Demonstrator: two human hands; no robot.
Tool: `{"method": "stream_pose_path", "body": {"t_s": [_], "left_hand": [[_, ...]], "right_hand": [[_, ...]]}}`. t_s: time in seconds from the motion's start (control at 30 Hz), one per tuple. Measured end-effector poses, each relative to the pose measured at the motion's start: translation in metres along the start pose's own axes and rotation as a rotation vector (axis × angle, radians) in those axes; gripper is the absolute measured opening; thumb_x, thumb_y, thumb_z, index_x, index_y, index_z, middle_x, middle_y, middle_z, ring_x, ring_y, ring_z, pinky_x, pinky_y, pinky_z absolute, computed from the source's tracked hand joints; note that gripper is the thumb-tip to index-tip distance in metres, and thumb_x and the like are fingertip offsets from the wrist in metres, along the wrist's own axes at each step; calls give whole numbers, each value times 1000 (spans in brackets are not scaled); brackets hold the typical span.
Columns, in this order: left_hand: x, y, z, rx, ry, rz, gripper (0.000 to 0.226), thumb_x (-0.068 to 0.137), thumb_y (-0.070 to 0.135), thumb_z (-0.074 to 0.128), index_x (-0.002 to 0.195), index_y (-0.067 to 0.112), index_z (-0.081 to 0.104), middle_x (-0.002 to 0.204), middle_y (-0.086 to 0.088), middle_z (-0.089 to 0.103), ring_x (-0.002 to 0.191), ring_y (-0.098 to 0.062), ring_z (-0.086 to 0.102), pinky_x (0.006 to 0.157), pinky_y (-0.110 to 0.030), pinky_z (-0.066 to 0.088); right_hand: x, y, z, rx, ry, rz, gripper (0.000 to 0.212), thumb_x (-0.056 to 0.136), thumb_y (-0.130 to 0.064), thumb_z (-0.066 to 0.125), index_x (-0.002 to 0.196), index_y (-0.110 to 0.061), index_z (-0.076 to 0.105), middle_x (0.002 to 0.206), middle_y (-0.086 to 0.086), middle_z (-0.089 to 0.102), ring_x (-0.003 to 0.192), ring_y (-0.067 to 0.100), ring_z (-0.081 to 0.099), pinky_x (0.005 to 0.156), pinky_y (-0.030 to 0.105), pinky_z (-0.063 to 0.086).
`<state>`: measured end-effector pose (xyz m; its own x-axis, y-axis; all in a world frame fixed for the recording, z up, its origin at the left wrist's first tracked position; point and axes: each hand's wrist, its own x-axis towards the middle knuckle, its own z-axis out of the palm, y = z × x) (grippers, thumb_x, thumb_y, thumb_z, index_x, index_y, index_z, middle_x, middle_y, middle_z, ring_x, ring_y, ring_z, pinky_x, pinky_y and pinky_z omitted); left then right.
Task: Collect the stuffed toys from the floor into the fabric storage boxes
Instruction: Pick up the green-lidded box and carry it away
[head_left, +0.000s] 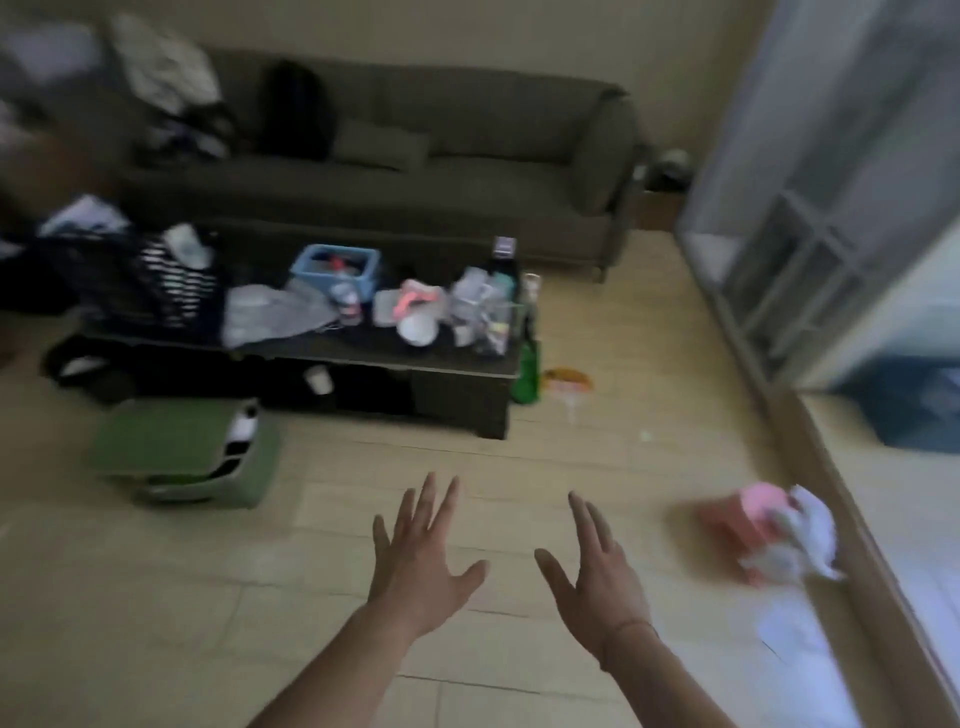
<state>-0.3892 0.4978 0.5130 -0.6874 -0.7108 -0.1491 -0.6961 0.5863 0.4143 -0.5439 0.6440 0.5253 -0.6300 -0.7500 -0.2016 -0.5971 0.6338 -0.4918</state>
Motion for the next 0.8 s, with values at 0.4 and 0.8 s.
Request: {"method": "stream_pose_path", "body": {"t_s": [0.4,0.8], "left_hand": [[78,-226,-108,-67,177,-569,103,80,68,52,146,43,-22,160,5,-24,150,-23,-11,116,-61,5],[107,-435,-213,-251,231,-1018,108,76,52,63,146,49,-19,158,12,-28,149,-22,-16,115,-60,0]], "right_hand": [[202,-263,114,-239,-392,-426,71,90,-67,18,146,-41,-19,157,-10,-20,148,17,-5,119,44,11],[321,-492,268,-224,-619,-520,73,91,-65,25,148,-38,-12,158,-6,-18,148,21,0,114,48,23]]}}
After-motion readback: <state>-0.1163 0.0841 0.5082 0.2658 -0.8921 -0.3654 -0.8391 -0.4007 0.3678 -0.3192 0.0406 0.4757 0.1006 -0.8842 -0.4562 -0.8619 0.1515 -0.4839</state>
